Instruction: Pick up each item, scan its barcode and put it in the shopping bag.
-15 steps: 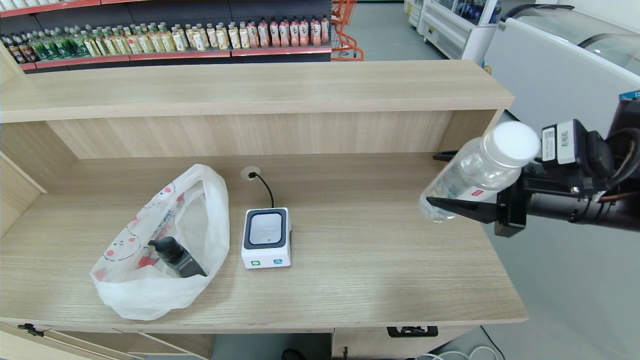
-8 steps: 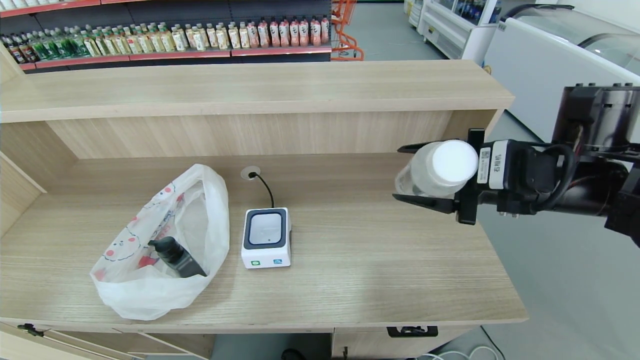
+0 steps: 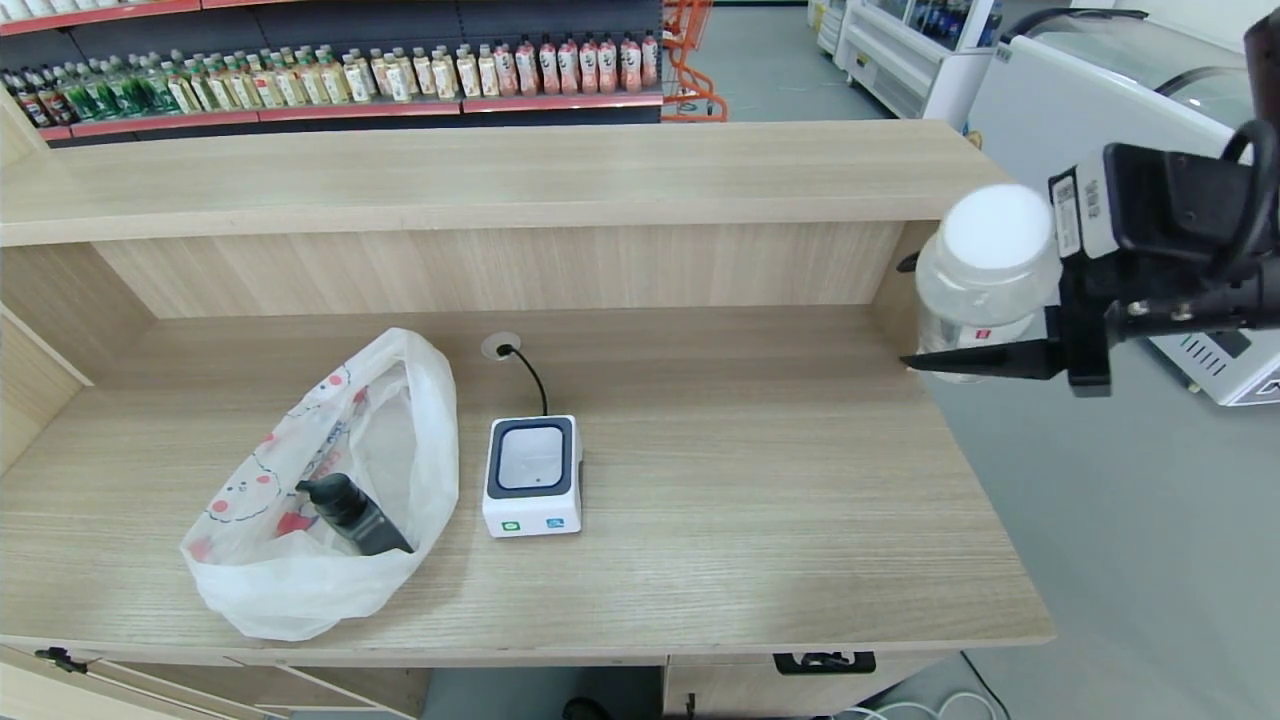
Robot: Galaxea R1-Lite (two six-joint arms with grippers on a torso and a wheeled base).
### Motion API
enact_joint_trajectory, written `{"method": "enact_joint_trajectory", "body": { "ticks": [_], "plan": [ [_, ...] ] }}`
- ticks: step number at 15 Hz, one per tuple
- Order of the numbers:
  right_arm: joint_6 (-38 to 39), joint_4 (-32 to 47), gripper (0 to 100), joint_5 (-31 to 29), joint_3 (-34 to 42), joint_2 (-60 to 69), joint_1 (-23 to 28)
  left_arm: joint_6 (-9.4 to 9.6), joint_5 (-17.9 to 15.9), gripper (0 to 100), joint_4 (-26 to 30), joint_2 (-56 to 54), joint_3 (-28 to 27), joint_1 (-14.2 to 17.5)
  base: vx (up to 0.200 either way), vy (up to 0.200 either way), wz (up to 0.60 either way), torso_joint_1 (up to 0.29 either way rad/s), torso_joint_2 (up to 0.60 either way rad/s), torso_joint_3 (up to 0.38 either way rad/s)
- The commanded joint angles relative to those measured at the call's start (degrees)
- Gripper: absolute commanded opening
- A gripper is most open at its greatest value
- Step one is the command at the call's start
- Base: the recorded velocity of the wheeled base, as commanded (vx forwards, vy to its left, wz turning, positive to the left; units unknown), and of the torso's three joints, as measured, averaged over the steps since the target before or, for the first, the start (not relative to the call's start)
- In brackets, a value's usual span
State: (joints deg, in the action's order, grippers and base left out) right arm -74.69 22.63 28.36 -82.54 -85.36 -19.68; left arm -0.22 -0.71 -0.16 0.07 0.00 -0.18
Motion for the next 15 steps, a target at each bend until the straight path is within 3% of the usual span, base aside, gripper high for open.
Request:
{"method": "enact_joint_trajectory", "body": {
  "ticks": [1, 5, 11, 15],
  "plan": [
    [-6.96, 5.59, 0, -0.93, -5.52, -0.69, 1.83, -0.04, 0.00, 100, -0.02, 0.01, 0.00, 0.01, 0.000, 0.000, 0.00, 0.000, 0.00, 0.000],
    [-13.11, 5.59, 0, -0.93, -5.52, -4.29, 1.31, -0.22, 0.00, 100, -0.02, 0.01, 0.00, 0.01, 0.000, 0.000, 0.00, 0.000, 0.00, 0.000],
    [-15.31, 5.32, 0, -1.46, -7.28, -8.24, -8.19, -0.13, 0.00, 100, -0.02, 0.01, 0.00, 0.01, 0.000, 0.200, 0.00, 0.004, 0.00, 0.003],
    [-21.02, 5.41, 0, -1.29, -7.19, -11.58, -8.98, -0.04, -0.08, 100, -0.02, 0.01, 0.00, 0.01, 0.000, 0.200, 0.00, 0.002, 0.00, 0.005]
  ]
}}
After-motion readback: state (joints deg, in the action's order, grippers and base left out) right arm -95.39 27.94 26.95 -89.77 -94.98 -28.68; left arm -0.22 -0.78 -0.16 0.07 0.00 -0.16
